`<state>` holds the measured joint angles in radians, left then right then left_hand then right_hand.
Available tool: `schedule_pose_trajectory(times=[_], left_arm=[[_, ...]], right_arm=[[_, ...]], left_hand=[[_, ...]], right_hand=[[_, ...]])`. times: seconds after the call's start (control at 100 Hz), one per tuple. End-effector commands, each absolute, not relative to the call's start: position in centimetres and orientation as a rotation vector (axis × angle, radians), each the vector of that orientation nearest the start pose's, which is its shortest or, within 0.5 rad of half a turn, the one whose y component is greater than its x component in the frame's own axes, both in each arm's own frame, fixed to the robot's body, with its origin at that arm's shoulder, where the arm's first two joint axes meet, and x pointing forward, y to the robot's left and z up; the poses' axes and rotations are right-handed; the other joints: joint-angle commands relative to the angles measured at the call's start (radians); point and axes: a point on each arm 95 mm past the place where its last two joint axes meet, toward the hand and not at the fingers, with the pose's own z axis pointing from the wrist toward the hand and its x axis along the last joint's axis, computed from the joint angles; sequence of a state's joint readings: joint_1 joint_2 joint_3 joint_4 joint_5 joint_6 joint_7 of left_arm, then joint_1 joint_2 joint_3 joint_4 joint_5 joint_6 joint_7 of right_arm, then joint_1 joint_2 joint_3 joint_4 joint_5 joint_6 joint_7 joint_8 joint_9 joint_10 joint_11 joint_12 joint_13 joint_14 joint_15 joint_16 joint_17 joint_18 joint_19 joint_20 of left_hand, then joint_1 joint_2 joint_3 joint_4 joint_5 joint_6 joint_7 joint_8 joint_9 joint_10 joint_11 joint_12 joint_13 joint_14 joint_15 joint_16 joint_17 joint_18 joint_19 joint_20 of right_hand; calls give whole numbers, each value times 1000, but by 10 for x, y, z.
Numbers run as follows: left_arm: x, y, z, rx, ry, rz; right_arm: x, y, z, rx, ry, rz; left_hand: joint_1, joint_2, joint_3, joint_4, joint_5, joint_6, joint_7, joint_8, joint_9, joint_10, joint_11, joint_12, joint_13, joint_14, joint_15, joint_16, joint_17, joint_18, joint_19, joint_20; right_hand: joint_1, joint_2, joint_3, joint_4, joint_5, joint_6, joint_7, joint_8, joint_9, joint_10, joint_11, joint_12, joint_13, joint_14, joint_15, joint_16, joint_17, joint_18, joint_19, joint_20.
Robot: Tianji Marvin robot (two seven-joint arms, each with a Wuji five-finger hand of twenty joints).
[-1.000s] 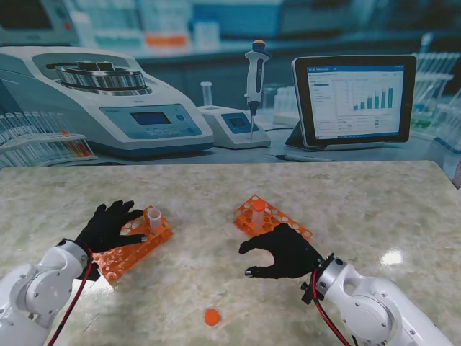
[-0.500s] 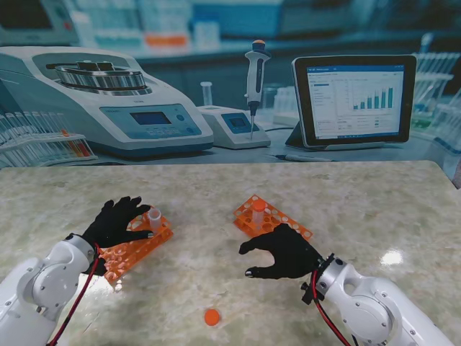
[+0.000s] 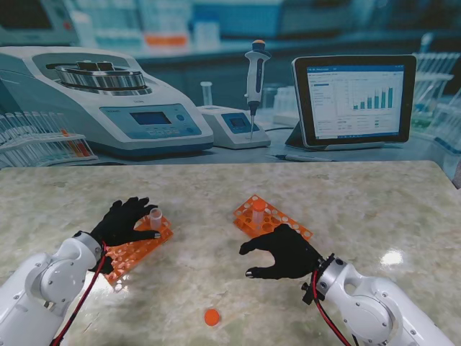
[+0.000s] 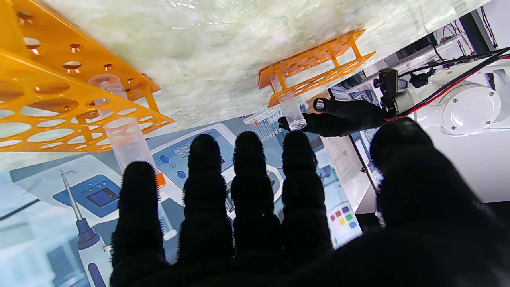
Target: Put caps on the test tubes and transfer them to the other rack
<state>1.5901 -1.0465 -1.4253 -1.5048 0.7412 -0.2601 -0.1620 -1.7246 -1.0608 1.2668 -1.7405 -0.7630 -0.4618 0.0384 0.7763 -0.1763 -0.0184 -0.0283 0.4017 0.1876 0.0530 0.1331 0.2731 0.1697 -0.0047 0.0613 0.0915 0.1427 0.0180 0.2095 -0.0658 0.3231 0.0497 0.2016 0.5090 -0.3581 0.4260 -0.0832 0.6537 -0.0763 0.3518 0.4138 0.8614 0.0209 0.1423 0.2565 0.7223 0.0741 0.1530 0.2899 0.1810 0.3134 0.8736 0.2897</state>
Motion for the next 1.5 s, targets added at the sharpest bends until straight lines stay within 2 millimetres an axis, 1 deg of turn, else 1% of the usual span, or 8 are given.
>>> schedule_pose_trajectory(times=[0.0, 0.17, 0.44, 0.59, 0.73, 1.06, 1.31, 1.49], left_arm=[[407, 84, -334, -1465, 1548, -1552], [409, 81, -335, -1447, 1563, -1551], [411, 77, -337, -1450, 1578, -1541], [411, 77, -339, -1460, 1585, -1535], [410, 76, -340, -1475, 1592, -1532], [410, 75, -341, -1490, 1588, -1551], [410, 74, -342, -1488, 1564, -1591], [409, 75, -342, -1482, 1560, -1596]], right_arm=[[335, 31, -316, 1150, 1712, 2009], [335, 32, -316, 1149, 1713, 2009], [335, 32, -316, 1150, 1718, 2009], [335, 32, -316, 1152, 1721, 2008], [335, 33, -316, 1151, 1722, 2007], [335, 33, -317, 1152, 1723, 2007], [335, 34, -317, 1153, 1726, 2007], [335, 35, -317, 1154, 1730, 2008]], left_hand=[[-8, -7, 1, -4, -16, -12, -11, -5, -35, 15, -18, -20, -31, 2, -17, -16, -11, -4, -57, -38], [3, -19, 4, -3, -11, -31, -7, -5, -31, 10, -17, -18, -31, -3, -16, -16, -11, -4, -57, -39], [3, -13, 4, -3, -10, -32, -2, -4, -31, 9, -17, -17, -32, -5, -16, -16, -11, -5, -58, -41], [1, -4, 4, -4, -1, -56, 7, -1, -30, 3, -17, -16, -36, -10, -17, -16, -11, -7, -58, -43], [5, 38, 6, -5, 24, -91, 30, 8, -32, -7, -17, -16, -42, -19, -17, -15, -11, -13, -61, -49], [74, 86, -4, -5, 186, -266, 202, 94, -11, -55, -9, -9, -32, -32, -15, -12, -7, -26, -64, -85], [166, 27, -2, -8, 310, -413, 364, 221, 27, -92, 6, 5, -4, -37, -9, -9, -7, -29, -59, -83], [203, 25, 3, -4, 346, -442, 427, 251, 41, -104, 14, 11, 11, -37, -5, -6, -6, -29, -57, -77]], right_hand=[[-36, 31, -13, 20, -10, -2, 3, 5, -3, -22, -8, 2, -22, -23, -12, -13, -22, 22, -5, -14], [-38, 32, -13, 20, -10, -4, 3, 5, -3, -25, -8, 2, -23, -23, -12, -13, -21, 21, -5, -14], [-38, 33, -13, 20, -9, -3, 4, 6, -3, -24, -8, 2, -21, -22, -12, -13, -21, 21, -5, -14], [-38, 33, -14, 20, -8, -5, 4, 6, -2, -23, -8, 2, -22, -21, -12, -13, -22, 21, -5, -15], [-39, 34, -14, 20, -7, -3, 4, 6, -4, -24, -8, 2, -22, -22, -12, -13, -22, 20, -5, -15], [-36, 35, -13, 20, -6, -4, 5, 7, -4, -22, -8, 2, -21, -20, -12, -13, -23, 21, -5, -15], [-36, 36, -15, 20, -7, -6, 5, 7, -4, -24, -8, 2, -22, -23, -12, -13, -23, 21, -6, -15], [-36, 36, -16, 20, -6, -7, 5, 7, -4, -21, -9, 2, -22, -24, -12, -13, -22, 20, -5, -15]])
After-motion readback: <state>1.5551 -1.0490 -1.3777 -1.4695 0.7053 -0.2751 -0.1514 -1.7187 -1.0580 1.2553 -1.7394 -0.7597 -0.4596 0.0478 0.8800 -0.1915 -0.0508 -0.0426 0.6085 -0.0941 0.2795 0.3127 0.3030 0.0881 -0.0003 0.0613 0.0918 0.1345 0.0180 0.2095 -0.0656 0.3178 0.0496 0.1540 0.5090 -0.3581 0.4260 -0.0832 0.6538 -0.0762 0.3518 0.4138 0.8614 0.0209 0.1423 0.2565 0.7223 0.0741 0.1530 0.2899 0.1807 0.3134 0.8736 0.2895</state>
